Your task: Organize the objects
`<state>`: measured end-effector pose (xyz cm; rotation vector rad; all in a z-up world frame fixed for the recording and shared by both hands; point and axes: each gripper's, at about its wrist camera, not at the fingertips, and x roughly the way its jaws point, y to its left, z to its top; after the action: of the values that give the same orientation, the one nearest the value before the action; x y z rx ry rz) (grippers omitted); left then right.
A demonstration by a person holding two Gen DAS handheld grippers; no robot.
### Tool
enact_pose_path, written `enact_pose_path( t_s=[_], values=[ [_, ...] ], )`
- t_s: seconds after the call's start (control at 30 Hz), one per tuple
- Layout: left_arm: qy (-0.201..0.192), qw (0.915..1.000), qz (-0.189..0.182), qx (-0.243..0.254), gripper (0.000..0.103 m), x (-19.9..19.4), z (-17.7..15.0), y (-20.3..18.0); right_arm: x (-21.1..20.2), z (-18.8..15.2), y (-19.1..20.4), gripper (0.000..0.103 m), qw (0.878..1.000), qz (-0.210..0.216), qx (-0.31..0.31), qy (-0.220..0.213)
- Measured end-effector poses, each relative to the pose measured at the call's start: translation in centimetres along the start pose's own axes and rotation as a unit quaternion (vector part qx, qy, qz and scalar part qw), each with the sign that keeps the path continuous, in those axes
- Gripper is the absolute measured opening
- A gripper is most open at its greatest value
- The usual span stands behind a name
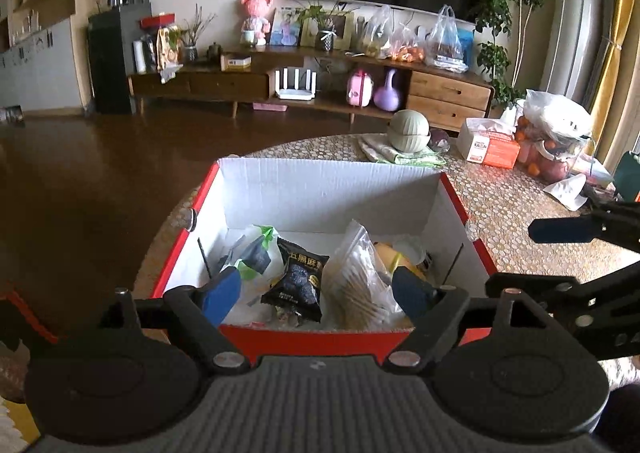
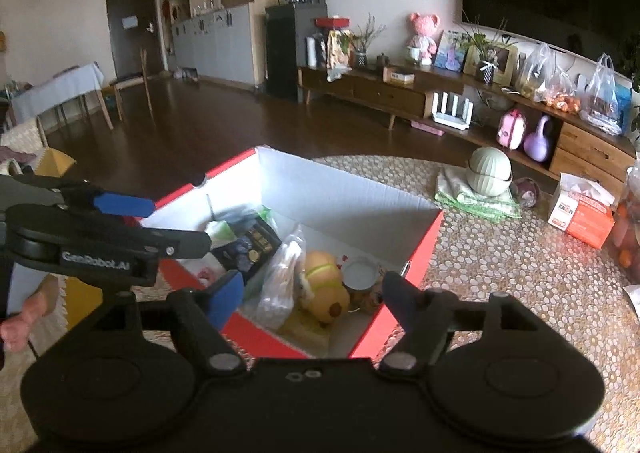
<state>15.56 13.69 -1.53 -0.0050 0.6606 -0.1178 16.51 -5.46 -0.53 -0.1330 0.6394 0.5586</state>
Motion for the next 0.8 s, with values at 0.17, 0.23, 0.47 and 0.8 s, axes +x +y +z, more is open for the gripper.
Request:
enact_pose_path(
  t_s=[0.17,0.23,0.47,0.8],
  values=[
    [-0.014,0.9999,-0.004,0.003,0.083,-1.5,-0.6,-0.5,-1.9,-0.4,0.2,0.078,1.000,0.012,0.001,-0.017],
    [-0.020,0.9998,-0.002,0.007,0.084,-2.0,-0.9,-1.0,-2.7,-0.6,0.3,0.078,1.000,0.015,-0.001,-0.024],
    [-0.032,0.9994,-0.007,0.012,0.103,-3.6,-1.9,-2.3,-4.5,-1.5,0.3,0.084,0.999,0.015,0.004,-0.038],
    [-0.051,0.9986,0.005,0.007,0.103,-5.1,-3.1,-3.8,-6.7,-2.9,-0.2,0.085,0.998,0.017,0.014,-0.054]
  ],
)
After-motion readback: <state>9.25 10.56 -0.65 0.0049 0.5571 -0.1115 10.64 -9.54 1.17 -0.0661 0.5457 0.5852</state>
